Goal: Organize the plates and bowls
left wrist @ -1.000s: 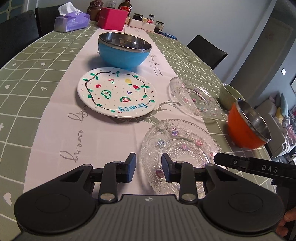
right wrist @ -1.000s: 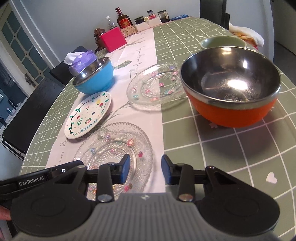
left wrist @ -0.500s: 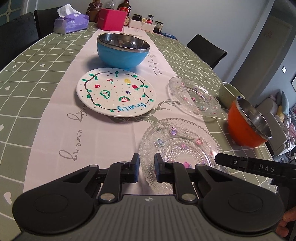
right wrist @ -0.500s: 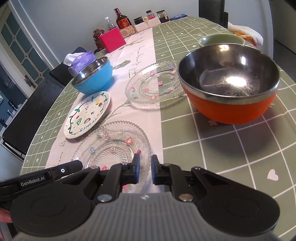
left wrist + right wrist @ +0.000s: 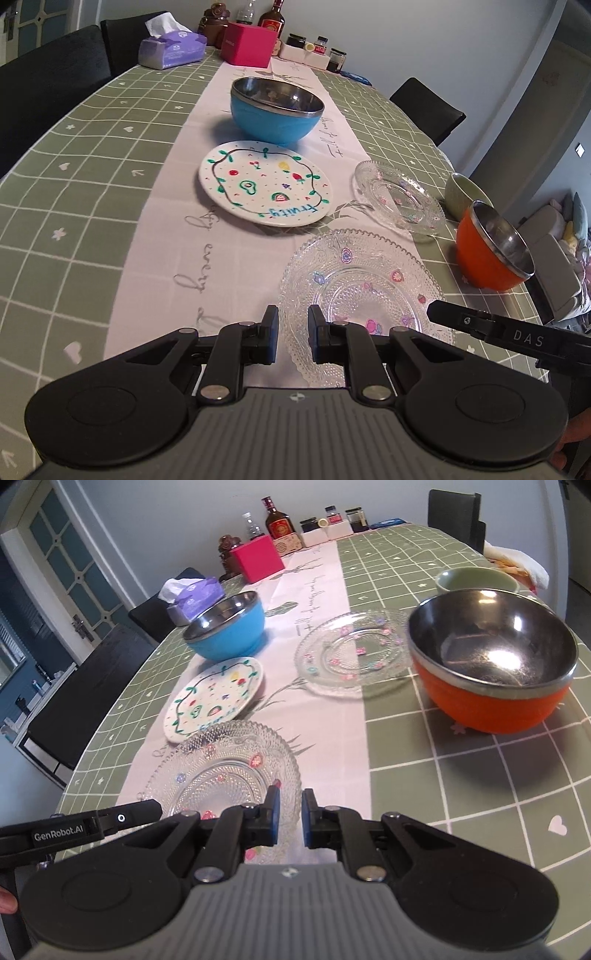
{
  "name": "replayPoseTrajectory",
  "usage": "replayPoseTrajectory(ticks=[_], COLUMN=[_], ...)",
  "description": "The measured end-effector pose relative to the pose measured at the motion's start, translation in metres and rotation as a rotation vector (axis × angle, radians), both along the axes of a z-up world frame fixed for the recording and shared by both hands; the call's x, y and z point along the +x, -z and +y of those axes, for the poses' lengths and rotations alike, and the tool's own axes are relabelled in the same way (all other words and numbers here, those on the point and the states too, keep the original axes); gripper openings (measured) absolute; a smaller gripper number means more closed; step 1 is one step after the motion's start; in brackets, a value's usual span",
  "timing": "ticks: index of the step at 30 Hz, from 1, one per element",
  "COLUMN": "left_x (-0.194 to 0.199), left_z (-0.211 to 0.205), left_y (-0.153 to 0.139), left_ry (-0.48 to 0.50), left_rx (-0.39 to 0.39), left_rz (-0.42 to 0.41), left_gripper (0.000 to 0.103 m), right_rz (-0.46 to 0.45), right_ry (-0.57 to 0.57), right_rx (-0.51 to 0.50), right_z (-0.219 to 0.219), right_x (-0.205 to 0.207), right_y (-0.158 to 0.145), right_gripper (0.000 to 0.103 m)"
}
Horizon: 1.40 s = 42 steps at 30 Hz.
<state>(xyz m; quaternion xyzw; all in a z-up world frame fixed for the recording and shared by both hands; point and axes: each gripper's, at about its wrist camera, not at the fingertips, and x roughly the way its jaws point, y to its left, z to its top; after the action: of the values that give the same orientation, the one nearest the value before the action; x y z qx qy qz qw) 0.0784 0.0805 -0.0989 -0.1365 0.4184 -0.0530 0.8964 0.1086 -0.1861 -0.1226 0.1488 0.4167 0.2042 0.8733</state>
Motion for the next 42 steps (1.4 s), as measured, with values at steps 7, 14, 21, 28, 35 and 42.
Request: replayPoseTrajectory(ticks=[7, 14, 21, 28, 35, 42], left_x=[-0.024, -0.027, -0.025, -0.015, 0.002, 0.006], left_z=[0.008, 0.013, 0.013, 0.011, 0.018, 0.023], left_y=[0.001, 0.006, 0.014, 0.02, 0.021, 0.021], left_ry=[-0.008, -0.019, -0.027, -0.038, -0.086, -0.105], left_rx=[-0.002, -0.006, 0.002, -0.004, 0.001, 0.003], left_rz=[0.008, 0.016, 0.015, 0.019, 0.004, 0.001], left_gripper=[0.018, 0.018, 0.018, 0.018, 0.018, 0.018], right_rz=[0.012, 0.035, 0.037, 0.018, 0.02, 0.014], right_ry=[-0.048, -0.064, -0.067, -0.036, -0.032, -0.044], right_rx=[-0.022, -0.036, -0.065, -0.071, -0.036, -0.023], right_z=[0.009, 0.013, 0.017, 0.018, 0.023, 0.029], right_x=[-0.015, -0.023, -0.025, -0.017, -0.002, 0.002], right_y=[-0.002, 0.004, 0.009, 0.01, 0.013, 0.014], right_gripper=[0.01, 0.01, 0.01, 0.01, 0.01, 0.009])
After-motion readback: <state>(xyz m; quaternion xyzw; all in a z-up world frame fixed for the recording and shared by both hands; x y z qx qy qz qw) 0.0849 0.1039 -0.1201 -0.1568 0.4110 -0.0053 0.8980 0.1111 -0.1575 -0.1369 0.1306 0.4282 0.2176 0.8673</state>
